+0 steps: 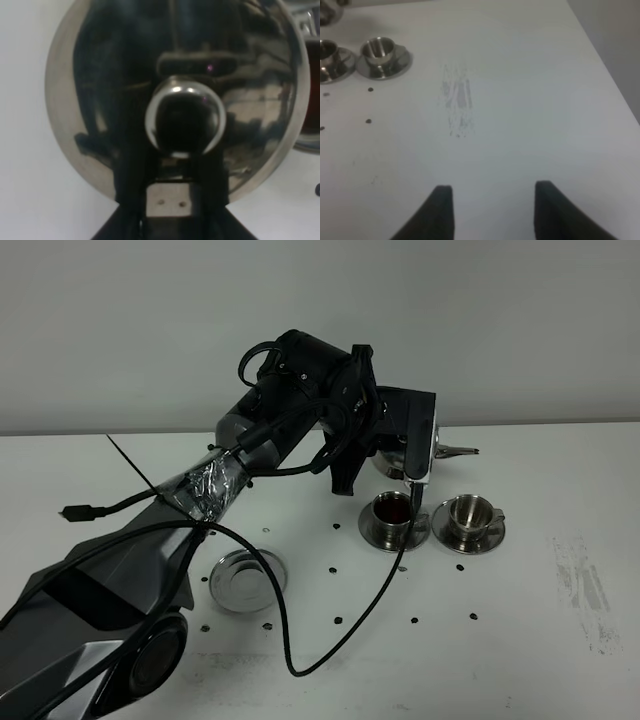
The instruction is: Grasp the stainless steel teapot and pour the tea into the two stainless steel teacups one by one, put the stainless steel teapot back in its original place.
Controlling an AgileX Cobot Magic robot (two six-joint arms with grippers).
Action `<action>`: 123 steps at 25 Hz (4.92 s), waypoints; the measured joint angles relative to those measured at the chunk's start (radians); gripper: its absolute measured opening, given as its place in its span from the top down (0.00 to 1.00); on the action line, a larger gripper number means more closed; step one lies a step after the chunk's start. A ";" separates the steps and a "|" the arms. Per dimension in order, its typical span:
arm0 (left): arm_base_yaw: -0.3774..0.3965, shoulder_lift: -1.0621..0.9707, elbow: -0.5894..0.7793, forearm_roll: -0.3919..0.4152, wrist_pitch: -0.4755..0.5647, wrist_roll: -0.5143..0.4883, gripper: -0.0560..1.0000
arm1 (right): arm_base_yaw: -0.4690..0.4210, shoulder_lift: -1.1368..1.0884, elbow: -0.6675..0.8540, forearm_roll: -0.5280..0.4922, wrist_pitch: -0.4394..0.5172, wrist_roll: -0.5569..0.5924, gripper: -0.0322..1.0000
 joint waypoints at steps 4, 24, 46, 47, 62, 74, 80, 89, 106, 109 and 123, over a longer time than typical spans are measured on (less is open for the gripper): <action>-0.001 0.009 0.000 0.001 -0.011 0.065 0.73 | 0.000 0.000 0.000 0.000 0.000 0.000 0.61; -0.008 0.009 0.000 0.055 -0.093 0.269 0.73 | 0.000 0.000 0.000 0.000 0.000 0.001 0.61; -0.040 0.010 0.028 0.169 -0.131 0.381 0.73 | 0.000 0.000 0.000 0.000 0.000 0.001 0.61; -0.043 0.010 0.028 0.175 -0.132 0.381 0.73 | 0.000 0.000 0.000 0.000 0.000 0.001 0.61; -0.059 0.030 0.029 0.245 -0.172 0.384 0.73 | 0.000 0.000 0.000 0.000 0.000 0.001 0.61; -0.068 0.043 0.029 0.291 -0.214 0.385 0.73 | 0.000 0.000 0.000 0.000 0.000 0.001 0.61; -0.077 0.043 0.029 0.318 -0.225 0.385 0.73 | 0.000 0.000 0.000 0.000 0.000 0.001 0.61; -0.085 0.043 0.029 0.343 -0.237 0.398 0.73 | 0.000 0.000 0.000 0.000 0.000 0.001 0.61; -0.088 0.043 0.029 0.368 -0.247 0.419 0.73 | 0.000 0.000 0.000 0.000 0.000 0.001 0.61; -0.088 0.043 0.029 0.377 -0.250 0.420 0.73 | 0.000 0.000 0.000 0.000 0.000 0.001 0.61; -0.096 0.043 0.029 0.398 -0.252 0.421 0.73 | 0.000 0.000 0.000 0.000 0.000 0.001 0.61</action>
